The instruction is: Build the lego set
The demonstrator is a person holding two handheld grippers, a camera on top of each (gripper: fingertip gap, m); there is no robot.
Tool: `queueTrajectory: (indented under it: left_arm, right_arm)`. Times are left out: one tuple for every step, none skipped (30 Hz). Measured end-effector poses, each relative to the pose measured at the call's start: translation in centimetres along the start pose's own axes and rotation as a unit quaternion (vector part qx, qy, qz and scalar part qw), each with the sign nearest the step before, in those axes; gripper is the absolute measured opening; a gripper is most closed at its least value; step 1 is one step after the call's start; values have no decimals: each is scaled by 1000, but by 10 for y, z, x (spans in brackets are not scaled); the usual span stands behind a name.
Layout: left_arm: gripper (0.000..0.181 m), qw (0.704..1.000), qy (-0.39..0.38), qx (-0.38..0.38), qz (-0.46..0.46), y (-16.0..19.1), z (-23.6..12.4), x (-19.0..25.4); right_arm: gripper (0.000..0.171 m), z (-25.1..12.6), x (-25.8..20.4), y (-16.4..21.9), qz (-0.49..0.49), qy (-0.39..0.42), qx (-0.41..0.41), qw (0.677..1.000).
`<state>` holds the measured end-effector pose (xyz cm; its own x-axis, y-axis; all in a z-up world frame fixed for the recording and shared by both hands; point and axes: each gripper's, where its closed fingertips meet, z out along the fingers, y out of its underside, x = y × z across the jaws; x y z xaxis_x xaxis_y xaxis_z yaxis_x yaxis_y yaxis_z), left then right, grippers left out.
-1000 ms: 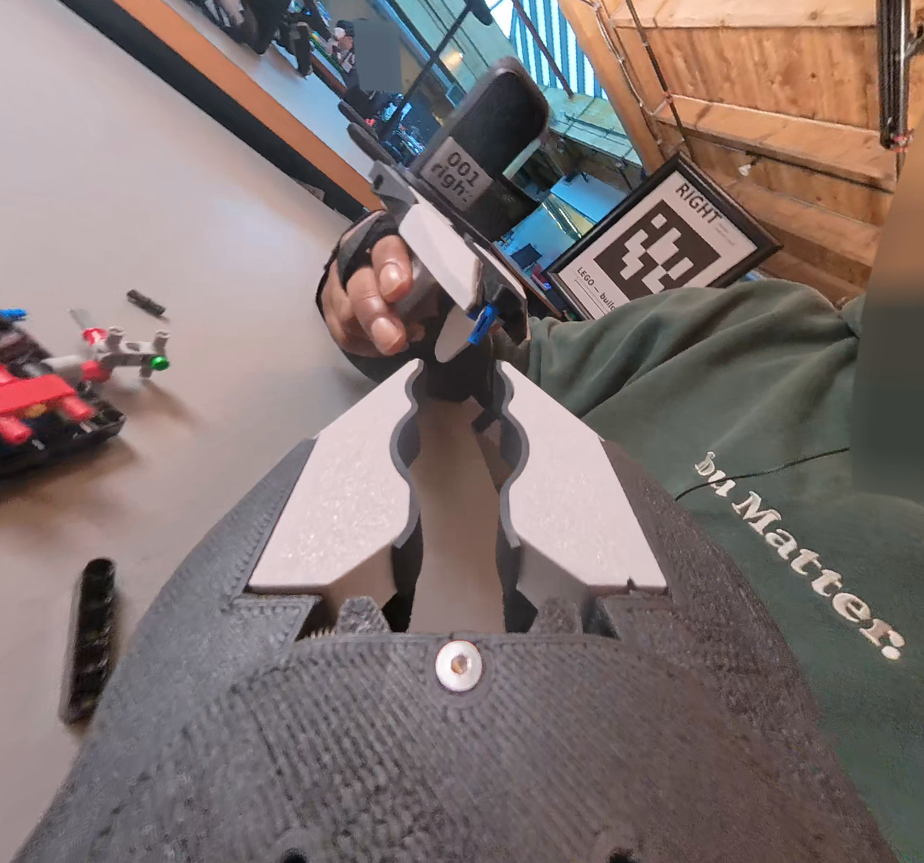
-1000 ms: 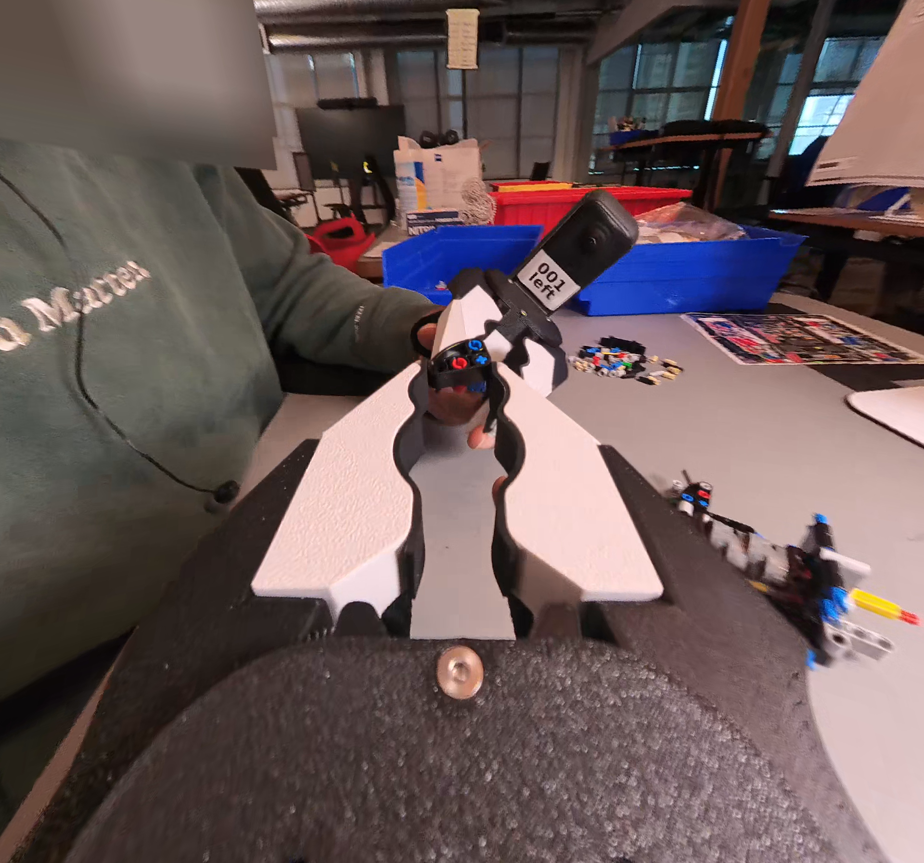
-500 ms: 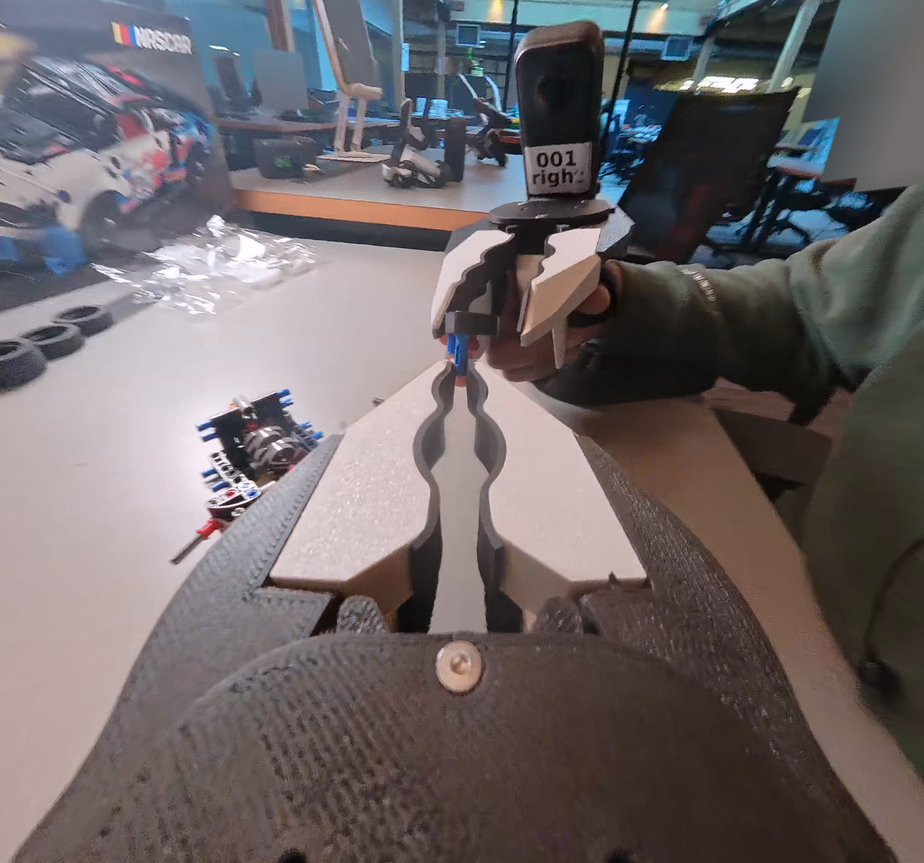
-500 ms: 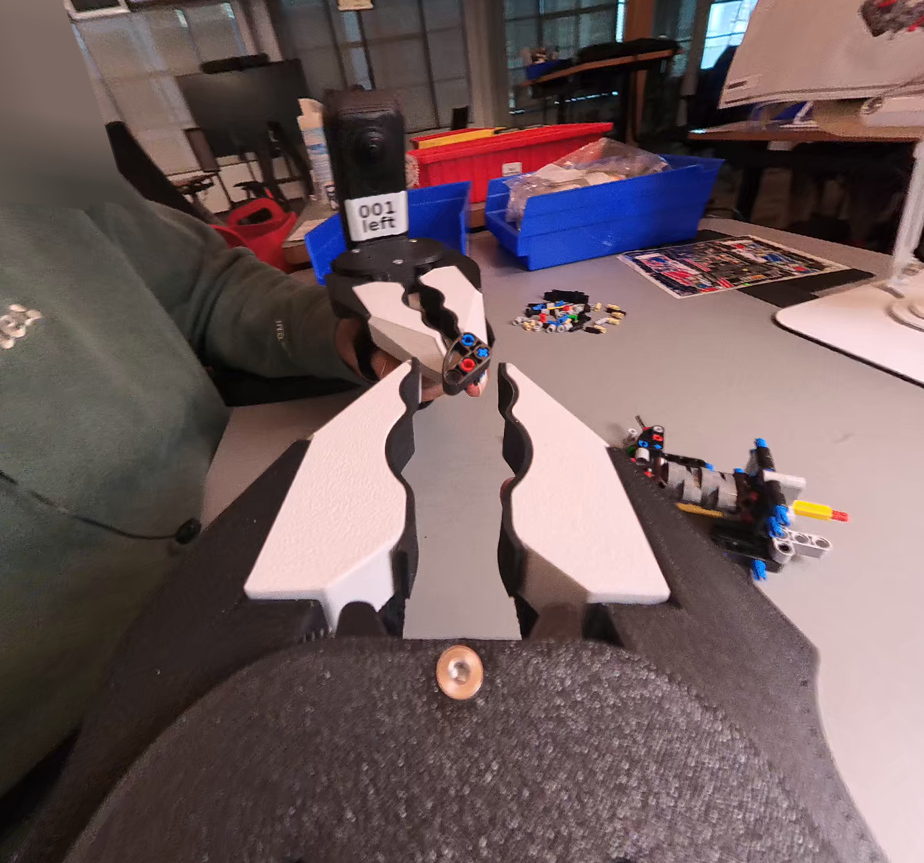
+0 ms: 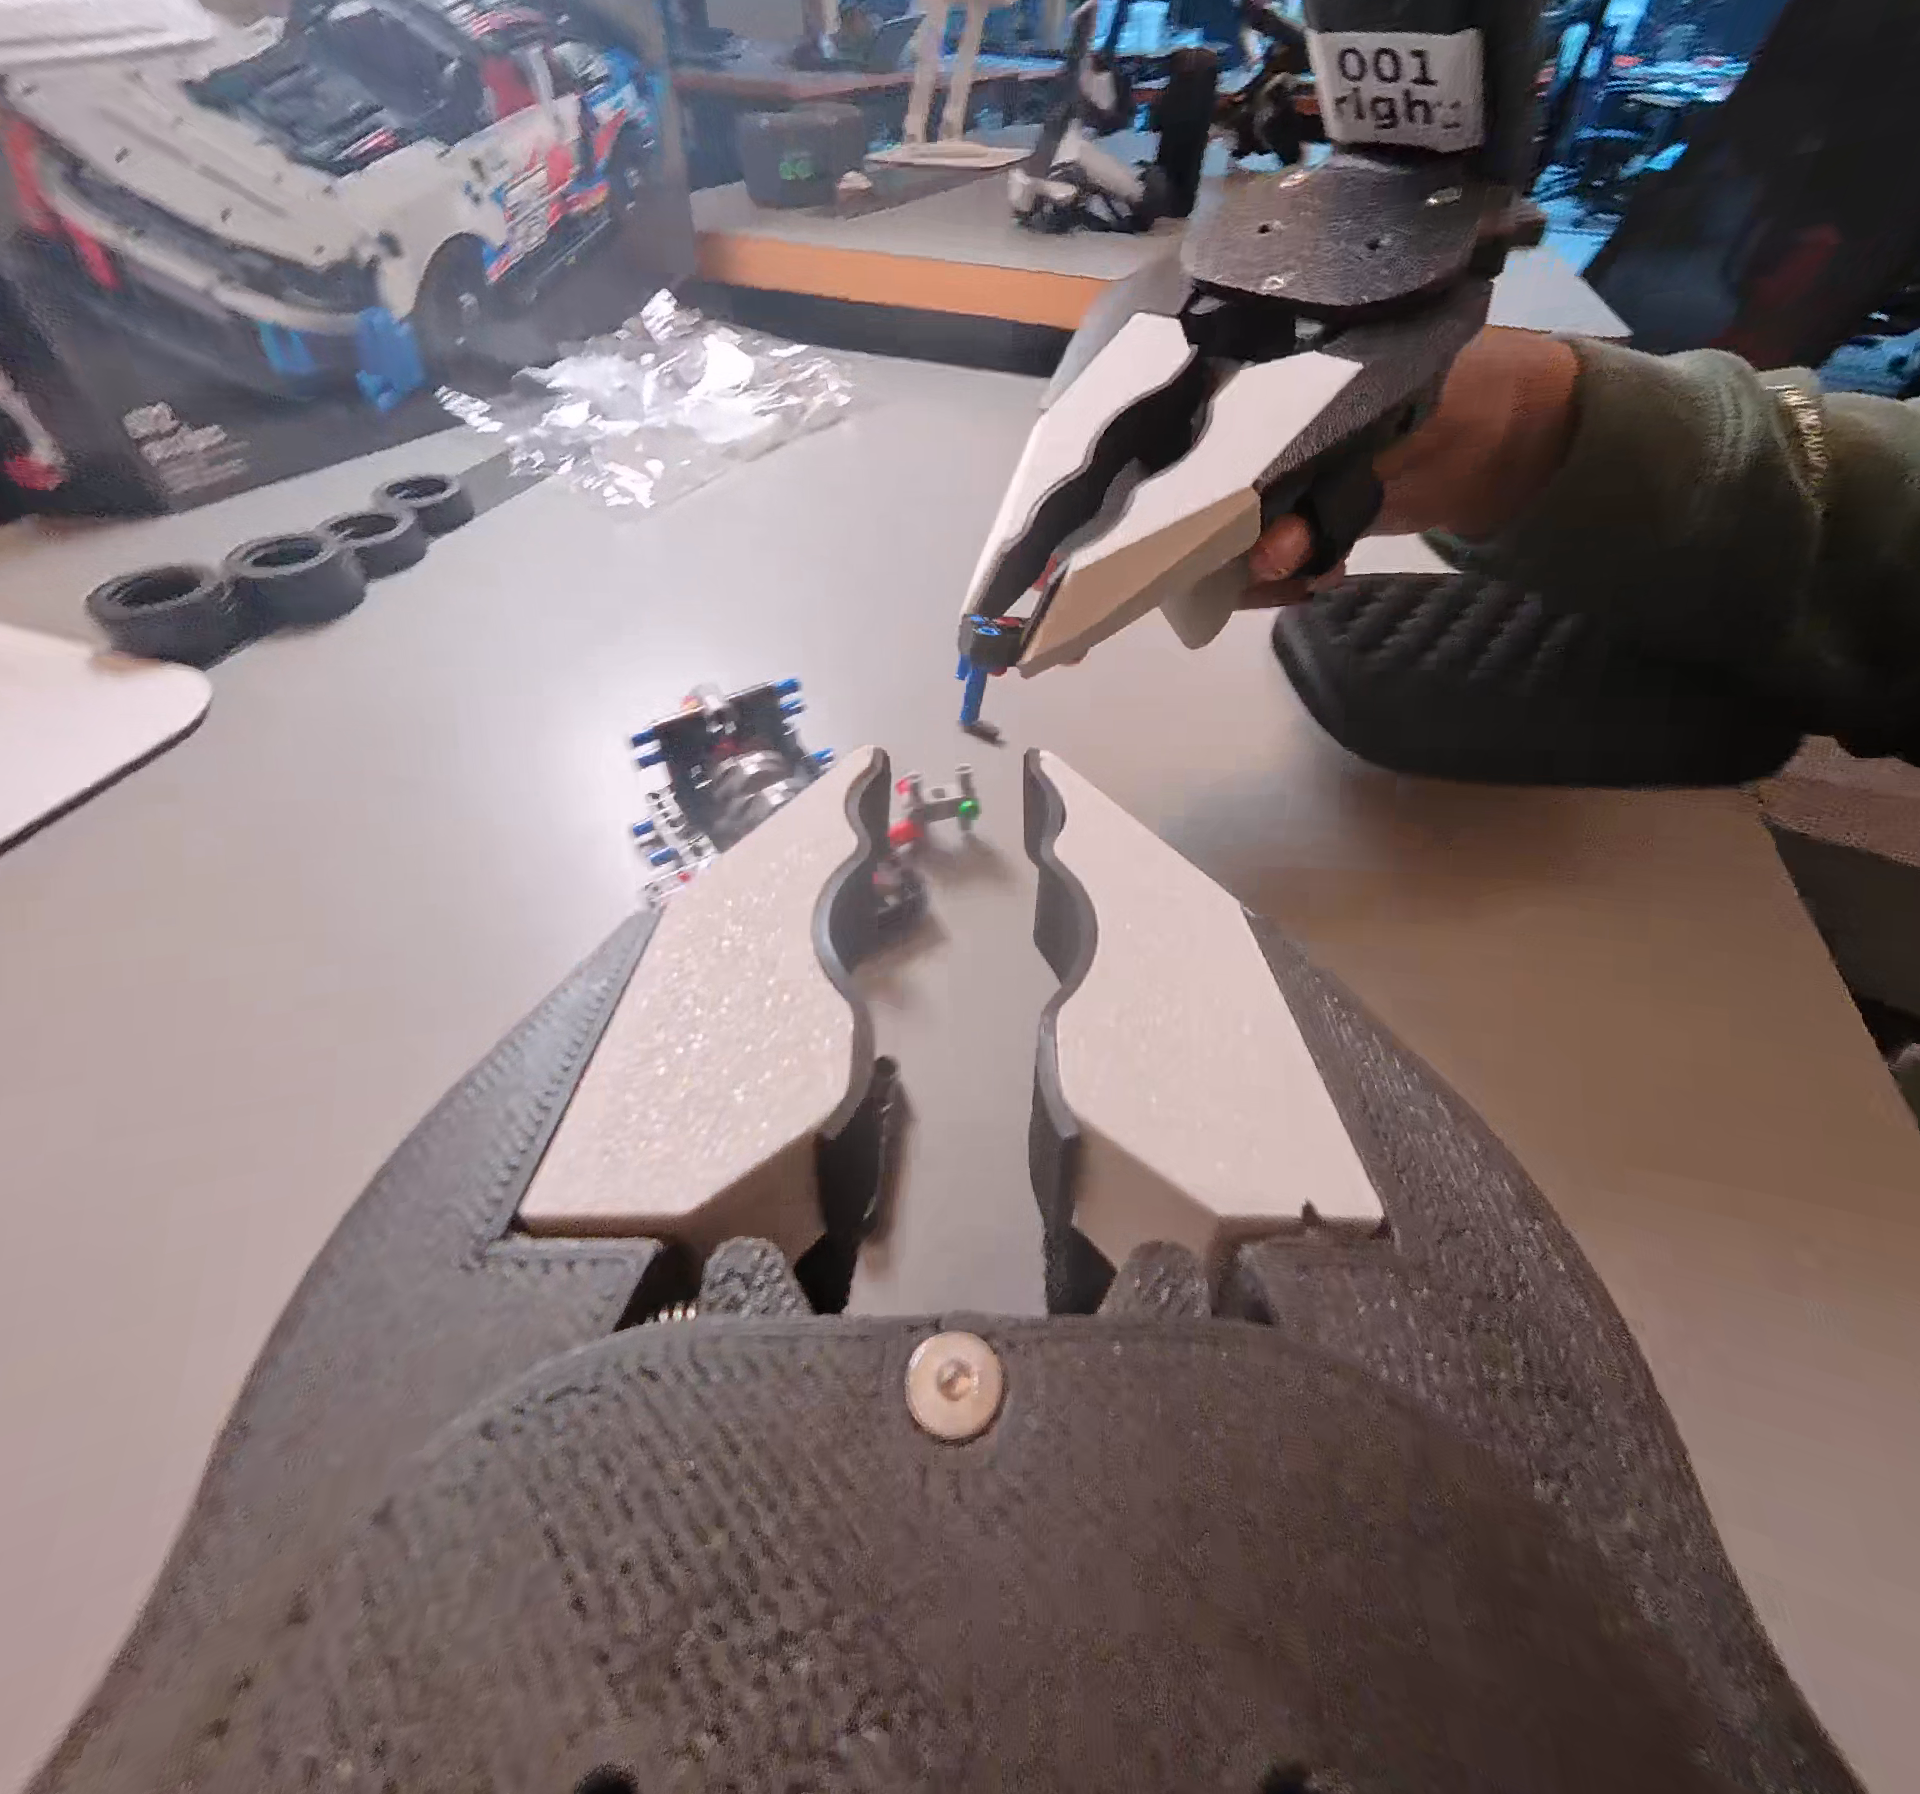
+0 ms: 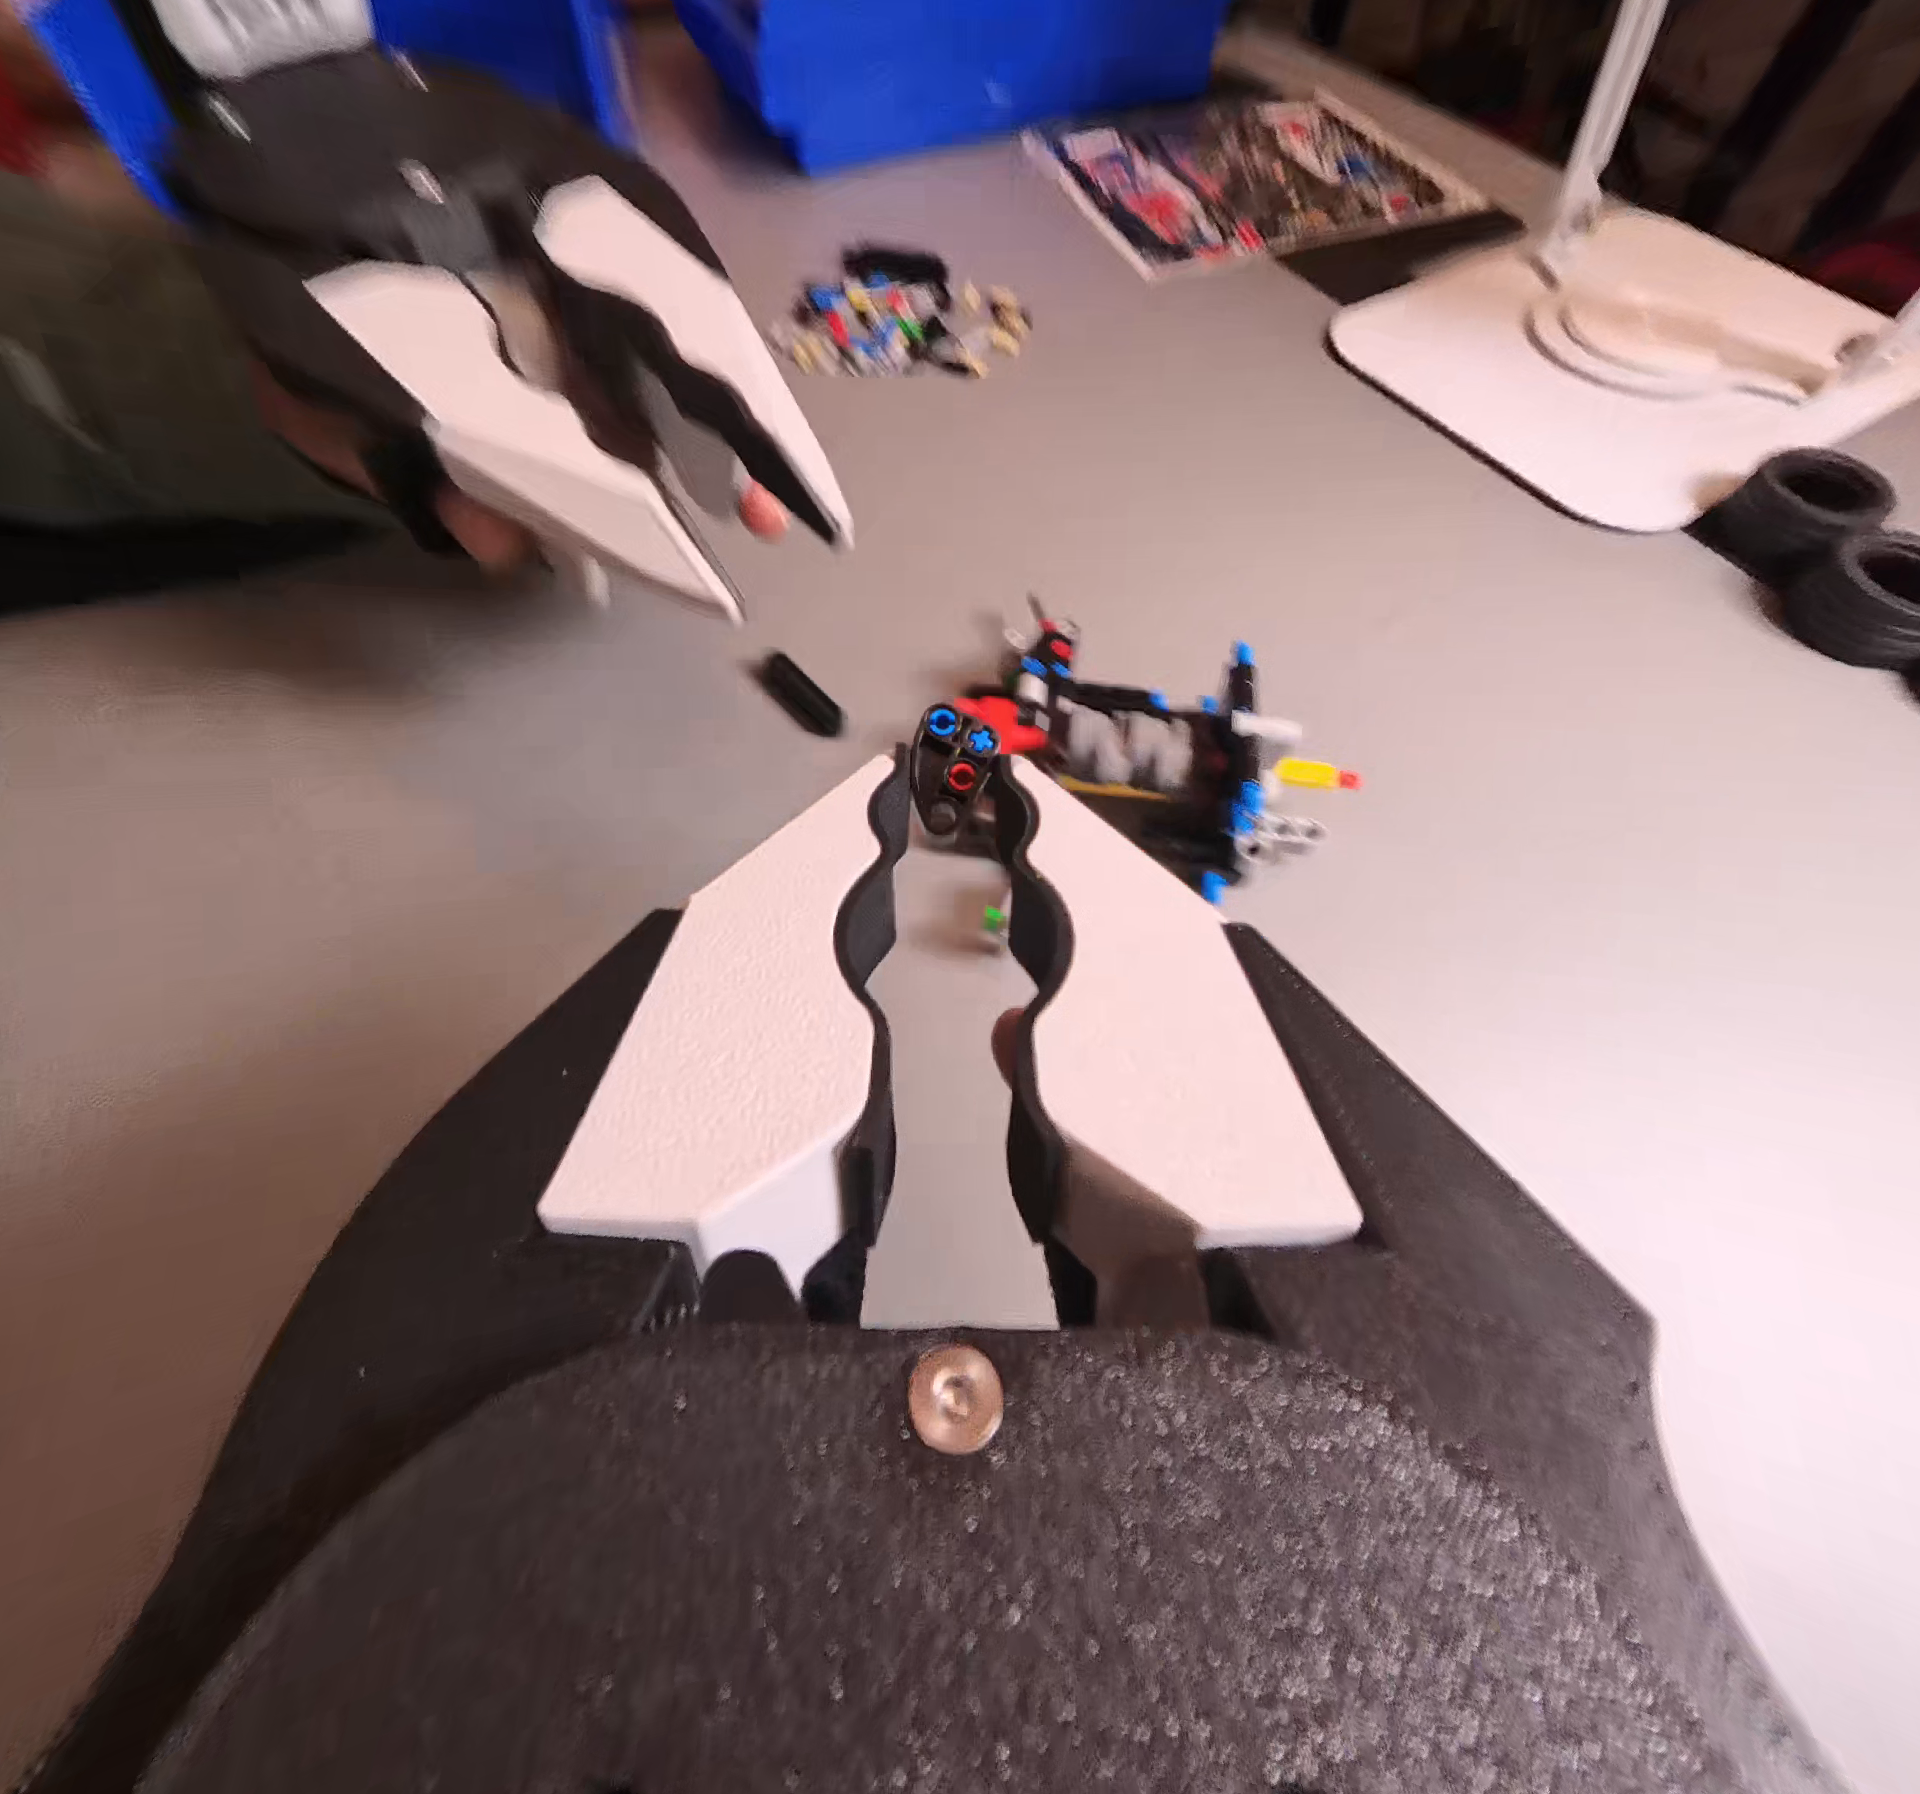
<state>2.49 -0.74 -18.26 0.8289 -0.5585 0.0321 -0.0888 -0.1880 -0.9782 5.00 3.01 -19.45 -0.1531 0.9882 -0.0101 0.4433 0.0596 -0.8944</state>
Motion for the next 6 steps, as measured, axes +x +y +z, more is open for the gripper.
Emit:
queueTrajectory:
  left_arm:
    - [24,1000,-10,-8,-11,2,-3,-9]
    - [24,999,-20,-14,-20,4,-6,-16]
    - [23,999,-32,-21,-26,6,-9,-24]
    - [23,998,-44,-30,-27,9,-12,-31]
    - [23,998,-53,-35,-24,11,-15,-37]
    - [22,997,-62,-37,-20,11,-19,-42]
  right_arm:
    - [13,4,8,5,-14,9,-20,1000]
    - [13,8,10,8,-24,3,-35,999]
    - [13,13,11,12,-30,-2,-50,998]
    - [13,17,11,15,-38,-8,-63,997]
    - [13,21,10,18,-49,-15,-72,996]
    - [13,25,10,22,-56,-18,-83,995]
